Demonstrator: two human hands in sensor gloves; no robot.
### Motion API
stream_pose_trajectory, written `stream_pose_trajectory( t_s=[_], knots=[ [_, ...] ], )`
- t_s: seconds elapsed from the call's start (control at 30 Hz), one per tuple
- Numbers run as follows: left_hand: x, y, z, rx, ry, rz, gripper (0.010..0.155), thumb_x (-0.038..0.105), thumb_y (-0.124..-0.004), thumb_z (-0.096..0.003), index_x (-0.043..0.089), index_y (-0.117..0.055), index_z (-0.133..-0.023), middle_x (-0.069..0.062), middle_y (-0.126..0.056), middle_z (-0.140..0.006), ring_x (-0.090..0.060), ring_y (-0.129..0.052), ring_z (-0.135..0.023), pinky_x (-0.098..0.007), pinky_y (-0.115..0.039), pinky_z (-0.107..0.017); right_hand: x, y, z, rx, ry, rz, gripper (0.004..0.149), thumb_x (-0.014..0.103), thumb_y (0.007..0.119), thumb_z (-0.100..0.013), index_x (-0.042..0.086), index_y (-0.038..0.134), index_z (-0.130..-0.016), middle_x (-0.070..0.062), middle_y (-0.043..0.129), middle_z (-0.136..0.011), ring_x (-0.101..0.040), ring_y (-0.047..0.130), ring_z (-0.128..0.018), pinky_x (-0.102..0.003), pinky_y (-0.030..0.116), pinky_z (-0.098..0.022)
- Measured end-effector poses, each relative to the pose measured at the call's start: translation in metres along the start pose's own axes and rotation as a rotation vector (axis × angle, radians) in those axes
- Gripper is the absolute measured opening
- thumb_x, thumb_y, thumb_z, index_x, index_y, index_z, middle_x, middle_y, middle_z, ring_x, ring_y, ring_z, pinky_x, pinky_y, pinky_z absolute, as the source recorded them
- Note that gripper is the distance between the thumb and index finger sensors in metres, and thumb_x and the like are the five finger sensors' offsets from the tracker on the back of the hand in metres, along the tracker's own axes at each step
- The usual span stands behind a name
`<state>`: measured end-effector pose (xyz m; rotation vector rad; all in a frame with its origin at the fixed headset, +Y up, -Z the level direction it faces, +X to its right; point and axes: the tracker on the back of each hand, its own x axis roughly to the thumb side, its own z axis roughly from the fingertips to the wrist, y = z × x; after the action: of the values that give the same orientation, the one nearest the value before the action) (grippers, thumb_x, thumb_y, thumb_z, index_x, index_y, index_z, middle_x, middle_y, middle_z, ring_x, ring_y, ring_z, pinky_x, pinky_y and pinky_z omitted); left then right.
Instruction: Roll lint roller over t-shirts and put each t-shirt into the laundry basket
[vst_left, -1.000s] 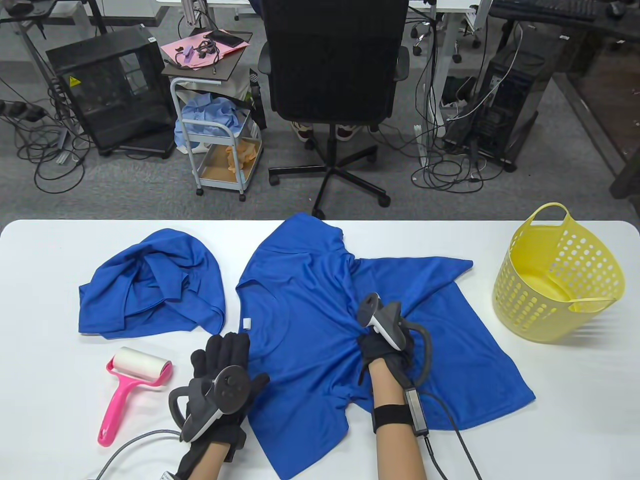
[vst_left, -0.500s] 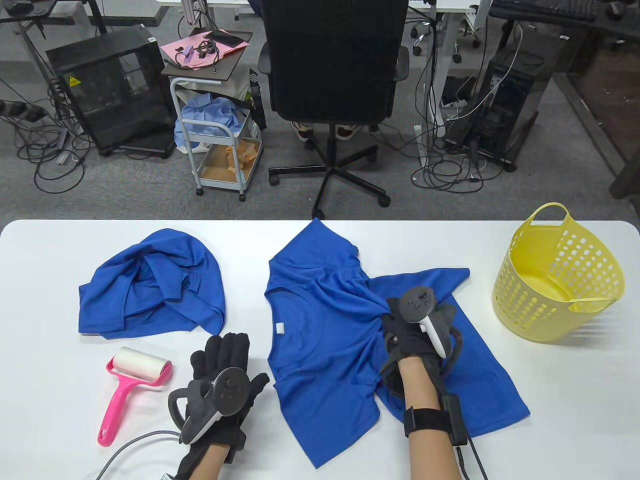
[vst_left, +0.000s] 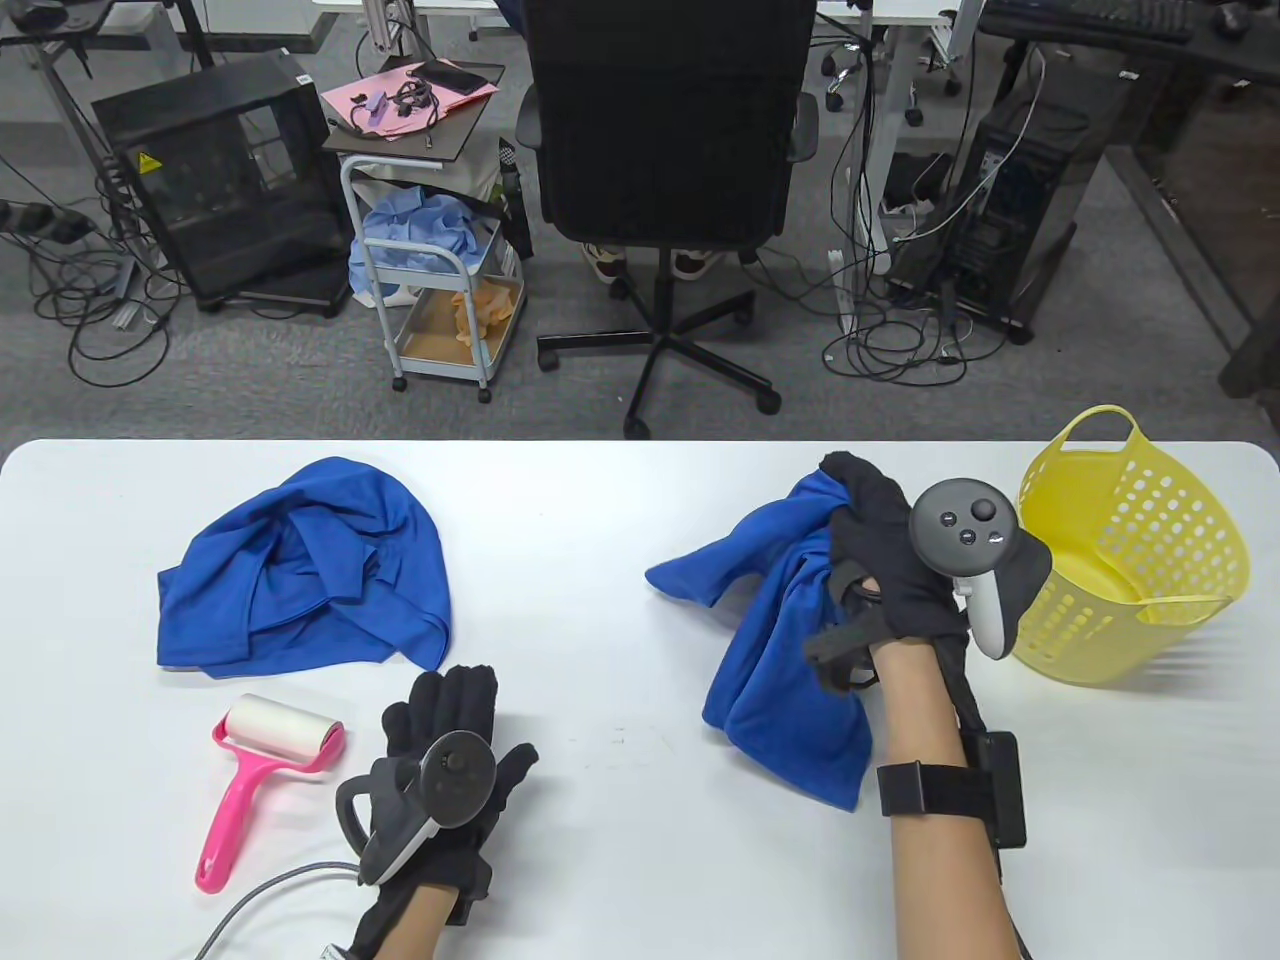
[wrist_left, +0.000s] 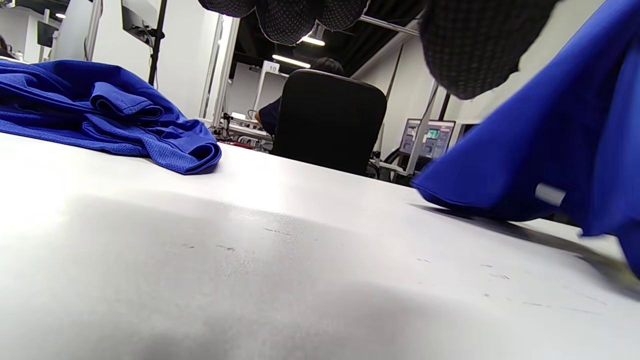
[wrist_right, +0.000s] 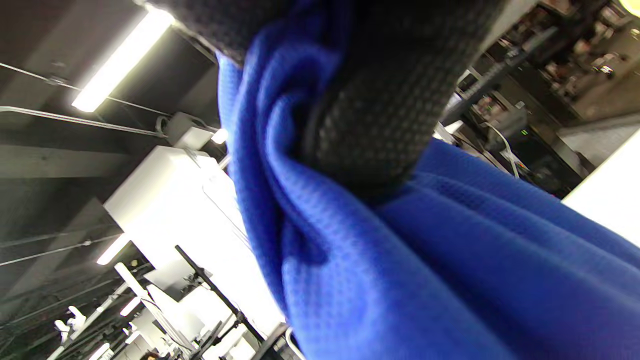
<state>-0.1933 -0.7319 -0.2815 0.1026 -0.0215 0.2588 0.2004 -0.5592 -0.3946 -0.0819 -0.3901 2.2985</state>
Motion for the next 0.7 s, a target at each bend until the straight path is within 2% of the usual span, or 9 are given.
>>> stream_pose_trajectory(
  t_s=[0.13, 0.27, 0.33, 0.43, 0.57, 0.7],
  knots=[
    [-0.002, 0.000, -0.001, -0.001, 0.009, 0.012, 0.083, 0.057, -0.078, -0.0488, 0.021, -0.039, -0.113, -0.006, -0.049, -0.117, -0.038, -0.041, -0.111, -0.057, -0.036, -0.074, 0.012, -0.021, -0.007, -0.028, -0.022, -0.001, 0.039, 0.017, 0.072, -0.053, 0.028, 0.071, -0.090, -0.006, 0.071, -0.097, -0.023, 0.094, -0.072, -0.017, 0.099, -0.044],
    [-0.006, -0.002, -0.003, -0.010, 0.019, 0.020, 0.083, 0.056, -0.078, -0.0490, 0.021, -0.039, -0.113, -0.007, -0.048, -0.117, -0.038, -0.040, -0.110, -0.057, -0.036, -0.074, 0.021, -0.039, -0.015, -0.067, -0.051, -0.063, 0.039, 0.025, 0.085, -0.049, 0.021, 0.075, -0.088, -0.007, 0.071, -0.096, -0.026, 0.093, -0.075, -0.017, 0.097, -0.052],
    [-0.007, -0.003, -0.003, -0.010, 0.024, 0.024, 0.083, 0.056, -0.078, -0.0490, 0.021, -0.039, -0.113, -0.007, -0.048, -0.117, -0.038, -0.040, -0.110, -0.057, -0.036, -0.074, 0.027, -0.047, -0.018, -0.079, -0.075, -0.005, 0.043, 0.031, 0.090, -0.047, 0.021, 0.077, -0.086, -0.007, 0.071, -0.097, -0.025, 0.093, -0.076, -0.016, 0.097, -0.053],
    [-0.008, -0.003, -0.003, -0.012, 0.027, 0.028, 0.083, 0.056, -0.078, -0.0490, 0.021, -0.039, -0.113, -0.007, -0.048, -0.117, -0.038, -0.039, -0.110, -0.057, -0.035, -0.074, 0.036, -0.057, -0.024, -0.115, -0.108, 0.116, 0.042, 0.032, 0.092, -0.044, 0.022, 0.079, -0.083, -0.005, 0.072, -0.096, -0.024, 0.095, -0.076, -0.015, 0.098, -0.053],
    [-0.008, -0.002, -0.003, -0.011, 0.027, 0.032, 0.083, 0.056, -0.078, -0.0490, 0.021, -0.038, -0.113, -0.007, -0.047, -0.117, -0.038, -0.039, -0.110, -0.057, -0.035, -0.074, 0.050, -0.078, -0.032, -0.148, -0.133, 0.248, 0.039, 0.028, 0.092, -0.045, 0.026, 0.076, -0.081, -0.001, 0.070, -0.095, -0.021, 0.093, -0.077, -0.014, 0.097, -0.053],
    [-0.009, -0.001, -0.003, -0.007, 0.025, 0.047, 0.083, 0.056, -0.078, -0.0490, 0.021, -0.038, -0.113, -0.007, -0.047, -0.117, -0.039, -0.038, -0.110, -0.057, -0.035, -0.074, 0.073, -0.107, -0.041, -0.264, -0.200, 0.459, 0.038, 0.026, 0.092, -0.045, 0.032, 0.075, -0.078, 0.005, 0.070, -0.095, -0.019, 0.090, -0.079, -0.016, 0.095, -0.054]
  ],
)
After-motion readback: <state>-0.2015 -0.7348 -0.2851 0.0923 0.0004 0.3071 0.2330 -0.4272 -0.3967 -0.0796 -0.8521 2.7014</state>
